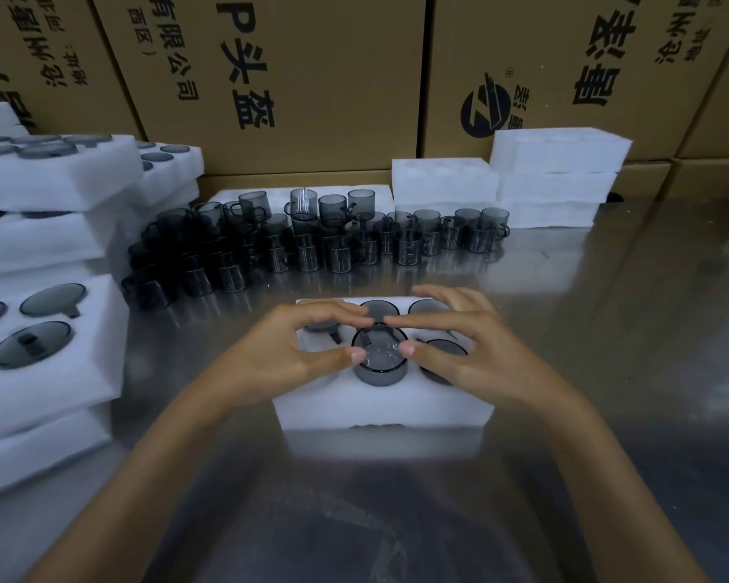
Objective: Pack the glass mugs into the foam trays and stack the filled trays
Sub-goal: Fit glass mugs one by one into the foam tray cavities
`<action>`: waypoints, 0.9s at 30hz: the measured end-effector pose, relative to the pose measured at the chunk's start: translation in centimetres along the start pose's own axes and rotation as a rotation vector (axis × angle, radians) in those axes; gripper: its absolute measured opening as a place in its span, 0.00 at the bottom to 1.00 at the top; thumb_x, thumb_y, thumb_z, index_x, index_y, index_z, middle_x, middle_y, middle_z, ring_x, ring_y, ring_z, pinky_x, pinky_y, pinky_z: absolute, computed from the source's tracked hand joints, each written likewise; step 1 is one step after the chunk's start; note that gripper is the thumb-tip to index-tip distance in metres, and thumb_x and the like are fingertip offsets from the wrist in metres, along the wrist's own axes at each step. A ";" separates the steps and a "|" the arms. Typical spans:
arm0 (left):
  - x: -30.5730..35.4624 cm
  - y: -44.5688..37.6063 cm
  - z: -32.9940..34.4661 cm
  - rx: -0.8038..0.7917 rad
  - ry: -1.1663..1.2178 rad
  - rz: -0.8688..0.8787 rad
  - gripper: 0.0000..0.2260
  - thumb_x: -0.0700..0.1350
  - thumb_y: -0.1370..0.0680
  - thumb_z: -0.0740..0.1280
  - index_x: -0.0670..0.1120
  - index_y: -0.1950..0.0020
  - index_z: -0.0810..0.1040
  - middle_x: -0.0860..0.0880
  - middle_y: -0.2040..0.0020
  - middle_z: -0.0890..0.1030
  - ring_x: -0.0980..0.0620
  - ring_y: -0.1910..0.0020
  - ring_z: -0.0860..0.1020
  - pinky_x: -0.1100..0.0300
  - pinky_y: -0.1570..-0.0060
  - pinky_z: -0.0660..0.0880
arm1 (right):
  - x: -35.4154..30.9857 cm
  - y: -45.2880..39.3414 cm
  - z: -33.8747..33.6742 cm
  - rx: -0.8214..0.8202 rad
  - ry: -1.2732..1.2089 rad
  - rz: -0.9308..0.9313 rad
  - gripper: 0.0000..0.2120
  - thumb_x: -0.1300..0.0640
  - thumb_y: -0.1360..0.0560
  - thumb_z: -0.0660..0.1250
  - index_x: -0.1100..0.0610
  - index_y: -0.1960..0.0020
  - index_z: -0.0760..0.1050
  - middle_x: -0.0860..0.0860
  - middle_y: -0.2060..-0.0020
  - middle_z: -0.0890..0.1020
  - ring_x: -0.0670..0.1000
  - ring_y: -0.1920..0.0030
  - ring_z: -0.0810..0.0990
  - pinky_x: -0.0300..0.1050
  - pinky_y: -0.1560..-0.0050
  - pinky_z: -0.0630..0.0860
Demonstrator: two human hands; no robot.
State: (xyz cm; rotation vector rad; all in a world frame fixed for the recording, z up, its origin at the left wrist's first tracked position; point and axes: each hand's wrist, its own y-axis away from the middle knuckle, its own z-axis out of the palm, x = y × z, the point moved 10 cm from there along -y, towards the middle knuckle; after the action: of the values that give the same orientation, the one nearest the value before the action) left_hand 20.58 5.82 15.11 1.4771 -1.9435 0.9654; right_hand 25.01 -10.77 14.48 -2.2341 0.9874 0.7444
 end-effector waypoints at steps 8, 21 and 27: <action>-1.1 -0.2 0.4 0.020 -0.038 -0.053 0.16 0.54 0.32 0.75 0.57 0.45 0.84 0.62 0.38 0.79 0.66 0.33 0.70 0.58 0.28 0.64 | 1.2 0.1 1.2 -0.089 0.005 0.068 0.15 0.41 0.25 0.68 0.24 0.42 0.74 0.31 0.24 0.56 0.37 0.23 0.42 0.60 0.23 0.44; -3.3 -0.6 1.0 -0.083 -0.149 -0.162 0.21 0.69 0.41 0.72 0.70 0.48 0.81 0.67 0.26 0.63 0.67 0.24 0.47 0.43 0.23 0.46 | 1.9 -0.2 2.5 -0.098 0.167 0.064 0.14 0.41 0.23 0.66 0.22 0.43 0.71 0.35 0.22 0.51 0.39 0.23 0.38 0.48 0.29 0.39; -3.4 -0.8 1.1 -0.074 -0.042 -0.099 0.16 0.62 0.36 0.74 0.66 0.49 0.83 0.77 0.34 0.64 0.69 0.25 0.52 0.58 0.26 0.48 | 2.0 -0.1 1.8 -0.031 -0.073 0.100 0.17 0.50 0.24 0.72 0.27 0.46 0.78 0.34 0.23 0.56 0.38 0.22 0.45 0.49 0.27 0.44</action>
State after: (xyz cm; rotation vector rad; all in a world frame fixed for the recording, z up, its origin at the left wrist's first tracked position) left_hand 22.29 6.83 12.09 1.5472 -1.8948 0.8167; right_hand 25.80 -10.35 11.96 -2.1802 1.0649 0.8845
